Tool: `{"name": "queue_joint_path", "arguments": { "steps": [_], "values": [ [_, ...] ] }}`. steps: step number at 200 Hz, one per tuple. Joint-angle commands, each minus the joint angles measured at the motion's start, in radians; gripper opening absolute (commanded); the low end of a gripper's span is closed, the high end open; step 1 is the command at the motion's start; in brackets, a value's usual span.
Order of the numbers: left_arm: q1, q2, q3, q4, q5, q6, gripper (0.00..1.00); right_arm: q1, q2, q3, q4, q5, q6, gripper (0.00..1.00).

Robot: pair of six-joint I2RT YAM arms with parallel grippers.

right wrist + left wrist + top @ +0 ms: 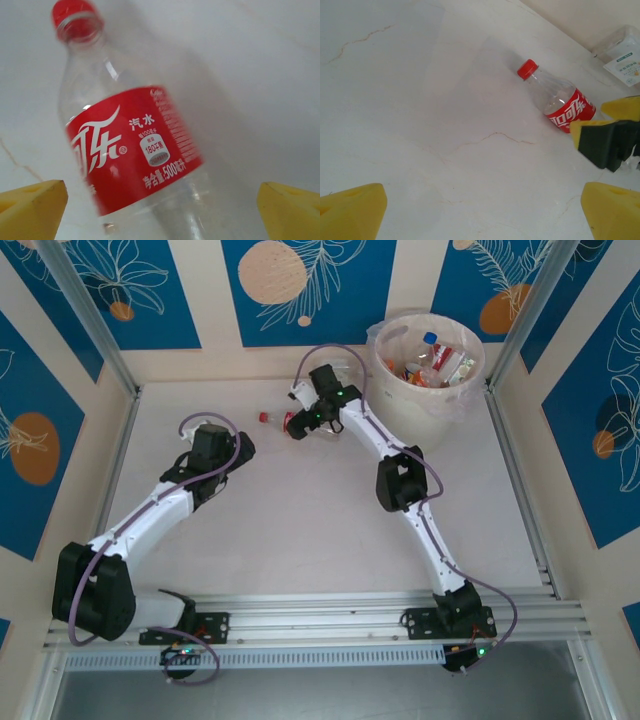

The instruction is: Put the plastic bottles in the bin

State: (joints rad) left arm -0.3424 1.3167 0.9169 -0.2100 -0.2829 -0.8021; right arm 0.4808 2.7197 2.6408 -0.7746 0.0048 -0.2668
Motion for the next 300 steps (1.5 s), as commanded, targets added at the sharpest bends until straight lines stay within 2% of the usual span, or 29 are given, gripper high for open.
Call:
{"name": "queue_joint_path", "arguments": {
  "steps": [1,45,109,151,175,204,233,300],
  "values": [
    [0.014,-0.015,-0.015,0.002,-0.021,0.007,1.0,0.007,-0.034,-0.006,-0.061,-0.061,-0.033,0.96],
    [0.014,-0.014,-0.019,0.001,-0.019,0.003,1.0,0.023,-0.043,-0.047,-0.105,-0.026,-0.068,0.91],
    [0.014,-0.01,-0.026,0.012,-0.009,-0.011,1.0,0.03,-0.039,-0.04,-0.123,0.054,-0.083,0.91],
    [0.013,-0.023,-0.03,0.012,-0.013,-0.012,1.0,0.047,-0.039,-0.055,-0.147,0.063,-0.102,0.77],
    [0.015,-0.039,-0.038,0.007,-0.02,-0.011,1.0,0.06,-0.04,-0.056,-0.161,0.051,-0.102,0.66],
    [0.017,-0.054,-0.038,-0.002,-0.029,-0.008,1.0,0.075,-0.055,-0.052,-0.178,0.03,-0.087,0.47],
    [0.022,-0.065,-0.038,-0.008,-0.029,-0.006,1.0,0.087,-0.111,-0.059,-0.181,0.001,-0.047,0.36],
    [0.033,-0.108,-0.041,-0.021,-0.036,0.007,1.0,0.096,-0.376,-0.089,-0.145,0.02,0.149,0.34]
  ]
}}
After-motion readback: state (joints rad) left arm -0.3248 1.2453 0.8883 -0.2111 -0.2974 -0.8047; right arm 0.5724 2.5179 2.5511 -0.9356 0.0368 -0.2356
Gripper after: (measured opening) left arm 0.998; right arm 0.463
